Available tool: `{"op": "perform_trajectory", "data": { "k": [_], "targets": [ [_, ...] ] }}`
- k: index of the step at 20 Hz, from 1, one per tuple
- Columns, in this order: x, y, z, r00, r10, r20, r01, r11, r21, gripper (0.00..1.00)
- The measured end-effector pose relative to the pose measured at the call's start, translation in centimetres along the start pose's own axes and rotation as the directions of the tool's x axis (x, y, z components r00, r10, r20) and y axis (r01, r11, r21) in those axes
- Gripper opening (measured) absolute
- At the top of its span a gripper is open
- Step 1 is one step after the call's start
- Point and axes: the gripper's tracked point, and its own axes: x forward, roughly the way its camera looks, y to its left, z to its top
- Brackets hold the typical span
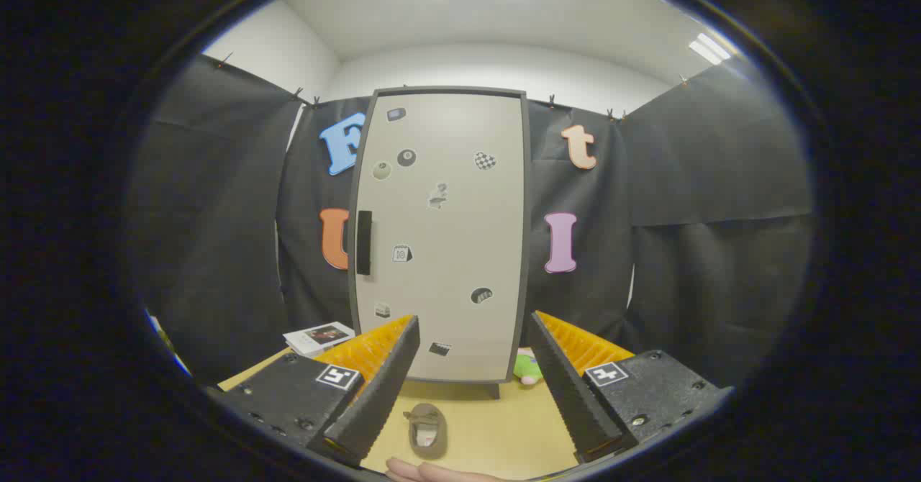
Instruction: Open the shoe cabinet door, grab the shoes and put them into the shoe cabinet, then close the shoe cabinet door.
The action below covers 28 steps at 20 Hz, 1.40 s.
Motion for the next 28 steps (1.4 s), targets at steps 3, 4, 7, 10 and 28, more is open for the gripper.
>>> {"op": "perform_trajectory", "data": {
  "k": [3, 4, 7, 10, 28],
  "targets": [
    [0.1, -0.2, 0.6, 1.0, -0.013, 0.023, 0.013, 1.0, -0.004, 0.99],
    [0.1, -0.2, 0.8, 1.0, -0.014, 0.027, 0.014, 1.0, -0.007, 0.99],
    [0.0, -0.1, 0.8, 0.999, -0.02, 0.033, 0.02, 1.0, -0.011, 0.99],
    [0.3, -0.3, 0.8, 0.999, -0.026, 0.037, 0.026, 1.0, -0.007, 0.99],
    [15.2, 9.5, 3.7, 0.989, 0.132, 0.071, -0.136, 0.989, 0.054, 0.98]
  ]
}}
